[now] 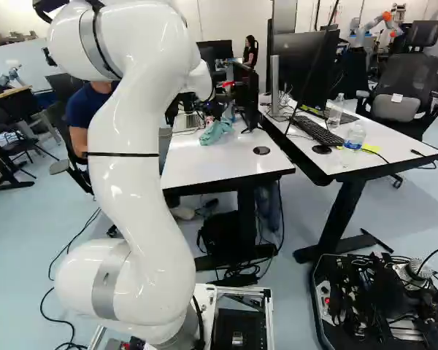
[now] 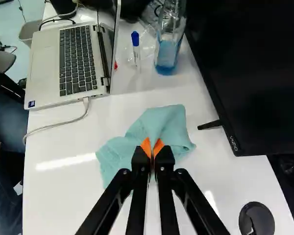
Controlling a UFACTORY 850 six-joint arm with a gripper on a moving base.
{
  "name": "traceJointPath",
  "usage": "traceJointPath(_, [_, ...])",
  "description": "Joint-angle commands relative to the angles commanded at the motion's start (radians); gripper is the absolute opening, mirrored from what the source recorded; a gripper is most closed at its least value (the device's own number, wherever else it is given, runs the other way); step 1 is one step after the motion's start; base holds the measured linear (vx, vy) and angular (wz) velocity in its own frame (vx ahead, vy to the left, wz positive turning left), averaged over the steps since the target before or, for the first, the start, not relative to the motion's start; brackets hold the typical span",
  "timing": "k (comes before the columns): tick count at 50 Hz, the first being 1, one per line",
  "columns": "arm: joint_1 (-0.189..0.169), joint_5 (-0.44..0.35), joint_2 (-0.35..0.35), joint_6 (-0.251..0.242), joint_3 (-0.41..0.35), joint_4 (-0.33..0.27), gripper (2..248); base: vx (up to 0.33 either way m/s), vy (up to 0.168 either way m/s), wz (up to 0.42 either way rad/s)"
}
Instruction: Clean the table with the green towel
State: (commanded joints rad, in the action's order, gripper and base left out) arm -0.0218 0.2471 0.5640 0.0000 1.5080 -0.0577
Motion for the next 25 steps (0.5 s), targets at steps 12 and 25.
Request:
traceJointPath(12, [0.000, 0.000, 0.025, 0.000, 0.003, 0.000, 25, 0.000, 0.000, 0.000])
traceJointPath(25, [0.000, 0.000, 0.052, 0.000, 0.008, 0.000, 25, 0.000, 0.000, 0.000])
